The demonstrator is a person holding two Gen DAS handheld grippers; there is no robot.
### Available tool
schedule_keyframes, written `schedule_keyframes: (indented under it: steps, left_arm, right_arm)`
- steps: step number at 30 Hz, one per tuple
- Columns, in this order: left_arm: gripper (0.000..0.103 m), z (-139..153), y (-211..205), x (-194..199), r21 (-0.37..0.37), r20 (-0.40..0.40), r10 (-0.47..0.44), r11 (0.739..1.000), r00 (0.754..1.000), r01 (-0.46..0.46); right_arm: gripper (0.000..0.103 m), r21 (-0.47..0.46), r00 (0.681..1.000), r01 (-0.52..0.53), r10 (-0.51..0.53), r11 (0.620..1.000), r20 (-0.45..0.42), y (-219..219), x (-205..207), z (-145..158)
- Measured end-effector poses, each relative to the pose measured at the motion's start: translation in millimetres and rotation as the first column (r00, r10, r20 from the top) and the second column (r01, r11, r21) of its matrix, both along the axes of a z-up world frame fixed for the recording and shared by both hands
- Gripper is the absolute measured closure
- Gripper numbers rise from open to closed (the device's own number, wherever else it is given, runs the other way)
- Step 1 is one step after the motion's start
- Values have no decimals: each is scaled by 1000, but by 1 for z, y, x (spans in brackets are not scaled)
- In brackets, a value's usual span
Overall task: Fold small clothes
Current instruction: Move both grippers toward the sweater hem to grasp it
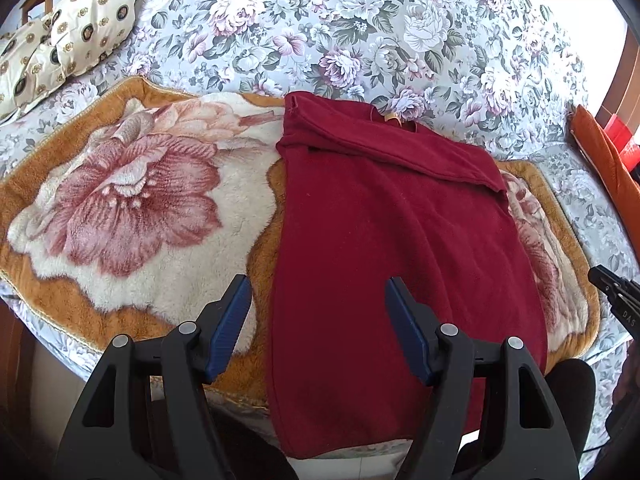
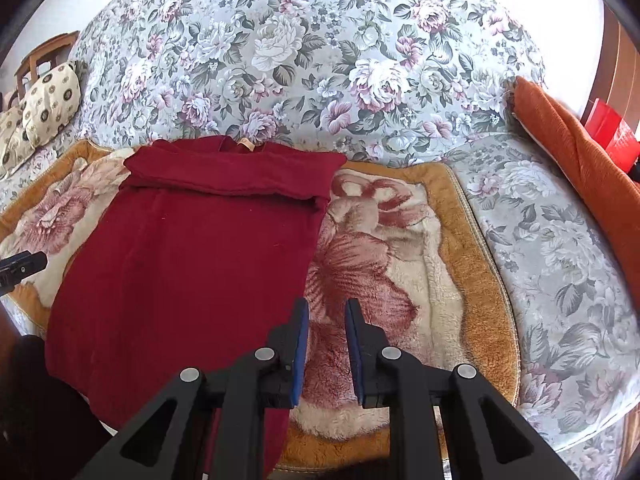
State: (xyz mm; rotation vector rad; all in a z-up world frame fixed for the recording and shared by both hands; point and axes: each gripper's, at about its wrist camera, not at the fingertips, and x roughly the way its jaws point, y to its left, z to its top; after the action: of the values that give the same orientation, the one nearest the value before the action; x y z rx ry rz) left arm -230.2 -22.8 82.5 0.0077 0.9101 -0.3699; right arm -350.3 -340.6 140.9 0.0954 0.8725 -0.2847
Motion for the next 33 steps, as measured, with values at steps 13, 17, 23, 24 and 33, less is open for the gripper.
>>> schedule_keyframes:
  steps: [13, 17, 23, 24, 33]
  left_arm:
    - [34, -13, 22, -1, -40, -67, 1, 999, 998, -4]
    - [30, -21, 33, -3, -93, -133, -21, 996, 991, 9]
    - [27, -34, 34, -5, -111, -185, -53, 993, 981, 32]
    - [27, -36, 32, -6, -111, -192, -64, 993, 979, 43]
    - [27, -68, 7, -17, -62, -255, -130, 991, 958, 118]
  right_arm:
    - [83, 209, 998, -2, 14, 978, -55, -11, -20, -32]
    - [81, 344, 993, -25, 63, 939, -98, -13, -23, -52]
    - [74, 384, 982, -72, 133, 921, -134, 0, -24, -68]
    - [74, 395, 980, -73, 139, 916, -141, 1, -24, -71]
    - [70, 461, 967, -60, 166, 886, -194, 3, -29, -94]
